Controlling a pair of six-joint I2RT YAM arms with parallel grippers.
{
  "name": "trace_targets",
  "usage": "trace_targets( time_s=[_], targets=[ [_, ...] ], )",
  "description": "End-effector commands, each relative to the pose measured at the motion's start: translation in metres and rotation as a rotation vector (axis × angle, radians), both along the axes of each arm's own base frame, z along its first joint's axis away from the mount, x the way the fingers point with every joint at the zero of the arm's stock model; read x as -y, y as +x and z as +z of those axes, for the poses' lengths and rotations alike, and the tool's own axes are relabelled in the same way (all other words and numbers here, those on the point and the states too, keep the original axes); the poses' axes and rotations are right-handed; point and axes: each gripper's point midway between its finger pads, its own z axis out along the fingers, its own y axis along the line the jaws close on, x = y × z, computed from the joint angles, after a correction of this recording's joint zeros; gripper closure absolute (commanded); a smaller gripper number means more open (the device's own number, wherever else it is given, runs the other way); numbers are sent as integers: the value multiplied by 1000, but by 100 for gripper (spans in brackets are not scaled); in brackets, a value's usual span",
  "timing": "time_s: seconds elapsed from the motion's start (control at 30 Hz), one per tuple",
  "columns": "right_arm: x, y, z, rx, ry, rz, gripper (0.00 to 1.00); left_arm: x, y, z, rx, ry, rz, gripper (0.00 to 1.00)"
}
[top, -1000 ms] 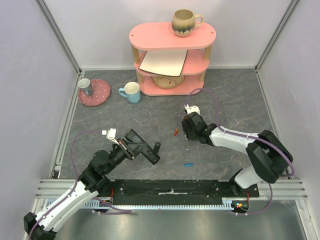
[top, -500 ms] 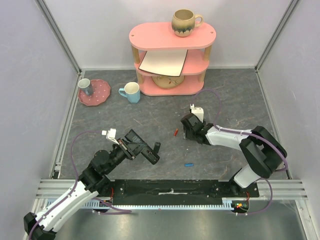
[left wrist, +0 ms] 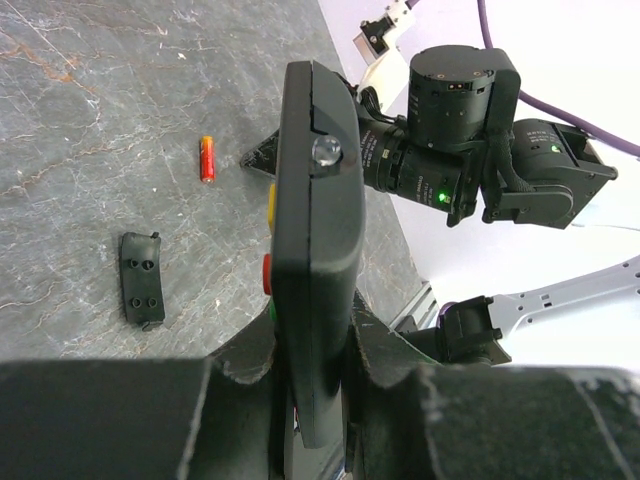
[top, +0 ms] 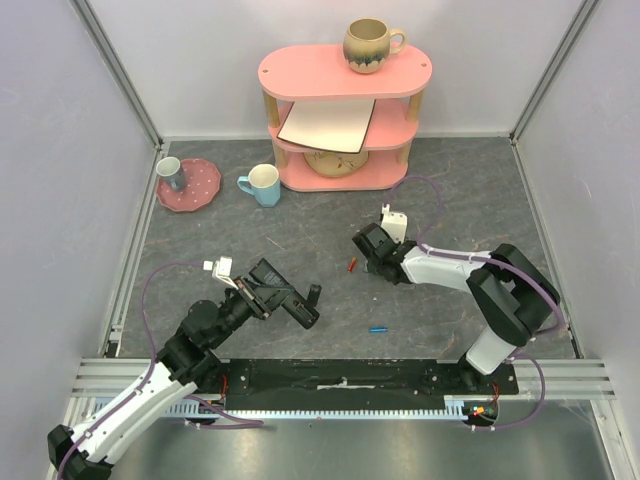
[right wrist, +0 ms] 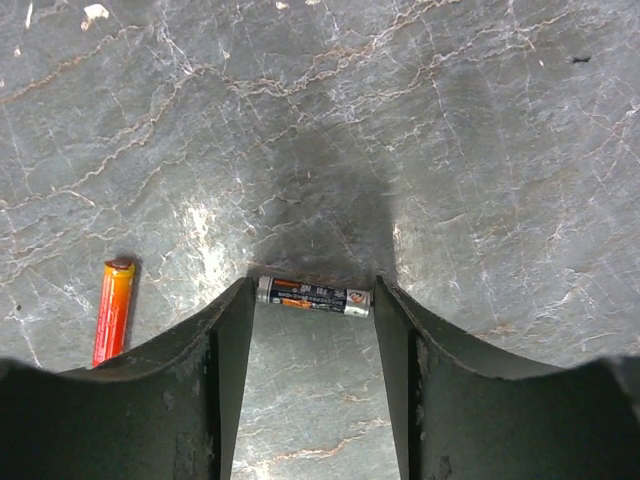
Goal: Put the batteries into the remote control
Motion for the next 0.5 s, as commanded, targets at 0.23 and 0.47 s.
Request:
trace_targets(
  time_s=[0.23, 0.47],
  targets=[
    [10, -15, -21, -89, -64, -19, 61, -2, 2, -15, -22, 1, 22, 98],
    [9, -15, -3, -84, -116, 133, 79, -2, 2, -15, -19, 0, 20, 98]
  ],
)
